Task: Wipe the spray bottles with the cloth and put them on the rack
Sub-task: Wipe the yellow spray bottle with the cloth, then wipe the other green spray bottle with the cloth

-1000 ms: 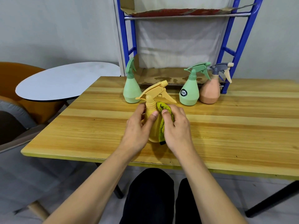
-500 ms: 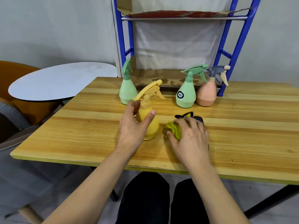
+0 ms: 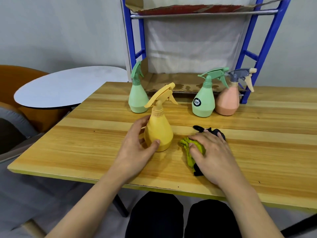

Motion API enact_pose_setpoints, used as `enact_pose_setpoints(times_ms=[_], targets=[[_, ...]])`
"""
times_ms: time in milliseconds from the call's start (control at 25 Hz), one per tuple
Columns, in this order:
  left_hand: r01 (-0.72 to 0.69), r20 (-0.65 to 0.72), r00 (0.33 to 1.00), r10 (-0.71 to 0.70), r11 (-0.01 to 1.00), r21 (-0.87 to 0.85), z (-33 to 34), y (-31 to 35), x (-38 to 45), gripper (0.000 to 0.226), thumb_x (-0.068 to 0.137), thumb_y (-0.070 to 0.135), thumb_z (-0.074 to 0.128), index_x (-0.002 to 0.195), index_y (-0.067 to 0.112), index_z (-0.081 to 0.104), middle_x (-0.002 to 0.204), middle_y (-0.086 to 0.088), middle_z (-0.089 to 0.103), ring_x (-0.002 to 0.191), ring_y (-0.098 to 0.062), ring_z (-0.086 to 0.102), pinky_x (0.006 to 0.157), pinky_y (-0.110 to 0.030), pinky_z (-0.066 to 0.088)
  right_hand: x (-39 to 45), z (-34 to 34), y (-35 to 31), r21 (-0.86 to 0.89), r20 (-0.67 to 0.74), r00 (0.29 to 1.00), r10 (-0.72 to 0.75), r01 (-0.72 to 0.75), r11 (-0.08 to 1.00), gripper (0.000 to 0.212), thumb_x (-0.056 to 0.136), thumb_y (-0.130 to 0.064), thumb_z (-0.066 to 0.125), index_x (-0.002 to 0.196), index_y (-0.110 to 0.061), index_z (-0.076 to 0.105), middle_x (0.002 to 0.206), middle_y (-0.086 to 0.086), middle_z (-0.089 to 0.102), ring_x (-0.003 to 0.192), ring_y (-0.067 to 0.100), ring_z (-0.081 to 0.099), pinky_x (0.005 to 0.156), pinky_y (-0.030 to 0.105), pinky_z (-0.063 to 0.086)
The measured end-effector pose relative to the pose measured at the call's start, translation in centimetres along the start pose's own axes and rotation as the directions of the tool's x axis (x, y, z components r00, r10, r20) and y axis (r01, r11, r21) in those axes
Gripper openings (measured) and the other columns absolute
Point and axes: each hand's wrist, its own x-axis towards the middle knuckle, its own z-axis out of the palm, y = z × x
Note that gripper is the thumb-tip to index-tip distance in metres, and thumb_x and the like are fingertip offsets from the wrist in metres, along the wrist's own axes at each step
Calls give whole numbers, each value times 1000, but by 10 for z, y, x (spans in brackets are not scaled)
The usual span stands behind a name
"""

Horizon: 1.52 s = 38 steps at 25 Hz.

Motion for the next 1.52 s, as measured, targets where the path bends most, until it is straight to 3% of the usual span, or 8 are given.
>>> enact_pose_setpoints(times_ms=[320, 640, 840, 920, 1080, 1200, 1360, 1520], targets=[[-24, -95, 995, 43, 981, 193, 53, -2, 83, 73, 91, 28, 75, 152, 25, 34, 146, 0, 50, 132, -17, 47, 108, -47, 49, 3, 3, 2, 37, -55, 998, 34, -32, 999, 33, 99, -46, 44, 128, -38, 59, 143, -14, 52, 146, 6, 28, 126, 34, 4], [81, -118, 991, -59, 977, 196, 94, 8, 152, 72, 94, 25, 73, 153, 21, 31, 147, -11, 47, 134, -30, 49, 111, -42, 41, 6, 5, 3, 59, -88, 995, 40, -35, 998, 32, 99, -48, 45, 126, -40, 58, 141, -18, 51, 147, 4, 25, 124, 28, -3], [73, -105, 993, -53, 978, 195, 81, 3, 149, 75, 95, 31, 71, 155, 26, 28, 148, -7, 52, 137, -27, 50, 112, -44, 44, 6, 4, 3, 67, -86, 996, 33, -28, 997, 32, 99, -49, 43, 126, -40, 58, 141, -19, 51, 146, 2, 25, 124, 27, -3], [85, -197, 979, -47, 978, 190, 64, -5, 140, 66, 97, 30, 68, 153, 26, 34, 142, -4, 57, 129, -24, 56, 108, -45, 49, 6, 4, 3, 67, -81, 996, 36, -31, 997, 33, 99, -49, 44, 127, -40, 59, 142, -20, 50, 147, 2, 25, 123, 27, -2], [192, -476, 875, -89, 966, 171, 25, -22, 134, 37, 96, 30, 65, 127, 17, 50, 117, -3, 57, 113, -27, 56, 96, -41, 49, 8, 4, 0, 63, -69, 996, 63, -58, 996, 33, 98, -48, 45, 126, -40, 60, 143, -17, 51, 147, 4, 26, 124, 29, -2], [279, -533, 831, -159, 948, 152, 9, -25, 144, 55, 93, 35, 70, 137, 13, 45, 133, -10, 52, 126, -31, 49, 105, -41, 41, 11, 8, -4, 36, -89, 990, 105, -102, 994, 33, 98, -45, 46, 126, -36, 61, 143, -11, 52, 147, 10, 28, 125, 32, 0], [304, -473, 859, -197, 939, 159, 9, -21, 166, 82, 88, 46, 74, 152, 15, 33, 145, -13, 47, 133, -32, 47, 106, -46, 43, 11, 12, -7, 22, -131, 981, 140, -139, 990, 33, 97, -44, 46, 124, -32, 63, 142, -7, 56, 146, 14, 32, 126, 38, 6], [284, -455, 868, -199, 951, 125, 6, -26, 180, 69, 90, 37, 75, 146, 16, 42, 138, -10, 57, 128, -31, 55, 105, -47, 49, 11, 13, -6, 28, -152, 979, 135, -132, 991, 31, 97, -43, 48, 123, -33, 63, 140, -8, 57, 145, 13, 34, 126, 39, 7]])
